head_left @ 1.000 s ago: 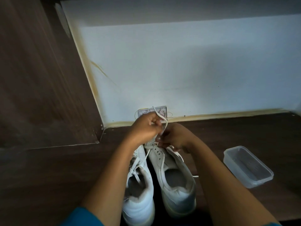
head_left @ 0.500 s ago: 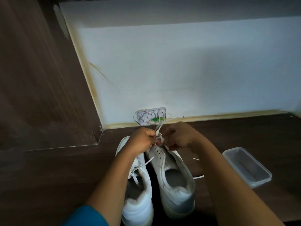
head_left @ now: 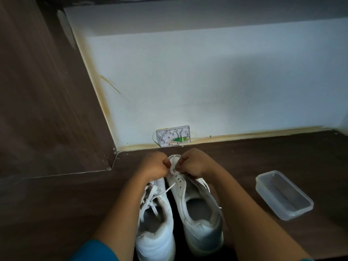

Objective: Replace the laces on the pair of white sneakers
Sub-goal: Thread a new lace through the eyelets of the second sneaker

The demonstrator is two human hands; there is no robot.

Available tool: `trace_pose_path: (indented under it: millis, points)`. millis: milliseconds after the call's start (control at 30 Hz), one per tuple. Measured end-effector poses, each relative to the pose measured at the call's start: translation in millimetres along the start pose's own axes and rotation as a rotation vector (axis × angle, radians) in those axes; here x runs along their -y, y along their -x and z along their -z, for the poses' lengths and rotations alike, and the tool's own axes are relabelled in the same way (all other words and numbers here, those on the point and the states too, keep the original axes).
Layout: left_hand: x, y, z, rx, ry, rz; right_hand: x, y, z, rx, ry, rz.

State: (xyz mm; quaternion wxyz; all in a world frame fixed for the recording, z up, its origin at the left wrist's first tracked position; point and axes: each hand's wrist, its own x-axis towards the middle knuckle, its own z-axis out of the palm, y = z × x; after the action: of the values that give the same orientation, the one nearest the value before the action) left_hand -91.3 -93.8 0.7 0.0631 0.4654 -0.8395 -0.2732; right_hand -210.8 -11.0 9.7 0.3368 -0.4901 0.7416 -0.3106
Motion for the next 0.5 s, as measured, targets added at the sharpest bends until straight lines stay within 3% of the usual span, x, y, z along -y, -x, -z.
trace_pose_path:
  millis: [133, 233, 367, 500]
  points:
    - [0, 0, 1, 0.034, -0.252, -0.102, 5, 4, -5, 0.023, 0.109, 0.080]
    - [2, -1, -3, 0.013, -0.268, -0.147, 1, -4, -6, -0.074, 0.190, 0.041]
    - [8, -6, -10, 0.018, -0.300, -0.230, -6, -10, -3, -0.169, 0.114, -0.052]
    - [15, -10, -14, -0.031, -0.234, -0.261, -6, -9, -3, -0.244, 0.241, -0.046]
